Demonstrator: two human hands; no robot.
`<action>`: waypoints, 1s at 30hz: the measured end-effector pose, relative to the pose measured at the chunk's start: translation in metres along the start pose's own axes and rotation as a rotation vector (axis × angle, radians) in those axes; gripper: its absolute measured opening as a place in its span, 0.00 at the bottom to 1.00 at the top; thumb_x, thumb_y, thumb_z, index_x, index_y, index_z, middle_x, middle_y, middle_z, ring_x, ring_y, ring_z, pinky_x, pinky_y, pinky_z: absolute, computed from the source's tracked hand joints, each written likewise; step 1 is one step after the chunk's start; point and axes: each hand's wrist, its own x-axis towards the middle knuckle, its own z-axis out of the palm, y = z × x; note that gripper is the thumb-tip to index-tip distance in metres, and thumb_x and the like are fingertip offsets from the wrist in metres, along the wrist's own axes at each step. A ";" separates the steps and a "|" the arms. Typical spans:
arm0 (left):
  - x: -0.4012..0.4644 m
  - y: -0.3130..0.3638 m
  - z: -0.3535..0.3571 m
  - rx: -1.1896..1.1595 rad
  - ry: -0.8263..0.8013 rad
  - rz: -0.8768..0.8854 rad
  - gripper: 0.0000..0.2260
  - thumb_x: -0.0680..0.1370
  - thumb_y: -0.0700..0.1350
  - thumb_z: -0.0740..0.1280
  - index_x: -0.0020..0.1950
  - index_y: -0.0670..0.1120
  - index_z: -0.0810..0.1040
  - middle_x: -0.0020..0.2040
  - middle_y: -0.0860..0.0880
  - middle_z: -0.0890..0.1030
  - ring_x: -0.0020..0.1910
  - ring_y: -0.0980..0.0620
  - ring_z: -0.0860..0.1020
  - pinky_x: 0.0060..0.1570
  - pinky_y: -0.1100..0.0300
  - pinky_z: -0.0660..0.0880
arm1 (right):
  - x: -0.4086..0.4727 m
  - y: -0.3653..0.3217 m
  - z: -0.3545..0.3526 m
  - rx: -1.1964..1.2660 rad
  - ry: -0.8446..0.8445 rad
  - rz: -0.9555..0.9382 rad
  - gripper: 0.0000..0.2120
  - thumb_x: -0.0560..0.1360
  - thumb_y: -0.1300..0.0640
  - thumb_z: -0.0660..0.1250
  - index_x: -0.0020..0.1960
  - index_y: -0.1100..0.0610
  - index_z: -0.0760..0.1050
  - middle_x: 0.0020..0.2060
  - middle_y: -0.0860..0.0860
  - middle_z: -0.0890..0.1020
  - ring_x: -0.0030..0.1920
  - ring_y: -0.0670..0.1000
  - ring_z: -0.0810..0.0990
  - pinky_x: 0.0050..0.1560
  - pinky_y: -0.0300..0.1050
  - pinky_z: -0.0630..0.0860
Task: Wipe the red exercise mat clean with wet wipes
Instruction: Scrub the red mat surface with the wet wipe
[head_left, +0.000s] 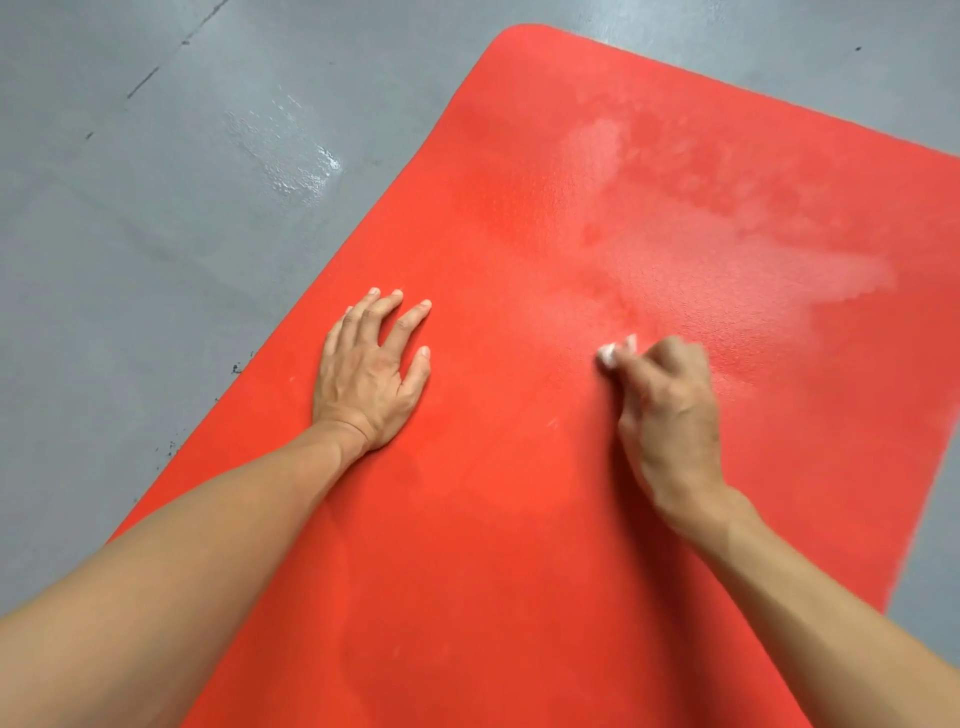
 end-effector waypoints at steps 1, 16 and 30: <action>0.000 -0.001 0.000 0.003 0.003 0.002 0.26 0.81 0.58 0.55 0.79 0.57 0.70 0.78 0.49 0.68 0.81 0.47 0.60 0.80 0.45 0.56 | -0.019 -0.012 -0.001 0.033 -0.066 -0.095 0.09 0.84 0.61 0.64 0.56 0.58 0.84 0.39 0.53 0.72 0.43 0.56 0.71 0.41 0.52 0.72; -0.070 0.136 0.004 -0.175 -0.056 0.205 0.23 0.85 0.50 0.56 0.80 0.50 0.69 0.78 0.47 0.70 0.82 0.44 0.62 0.81 0.42 0.58 | -0.042 -0.028 -0.016 0.093 -0.219 -0.105 0.13 0.82 0.59 0.60 0.57 0.56 0.83 0.40 0.51 0.73 0.43 0.54 0.70 0.41 0.50 0.74; -0.078 0.150 0.012 0.022 -0.060 0.165 0.25 0.84 0.55 0.57 0.81 0.54 0.67 0.80 0.47 0.68 0.82 0.43 0.60 0.80 0.40 0.57 | -0.027 0.009 -0.049 0.042 -0.215 -0.053 0.13 0.85 0.57 0.59 0.57 0.59 0.82 0.43 0.54 0.74 0.45 0.56 0.72 0.42 0.51 0.72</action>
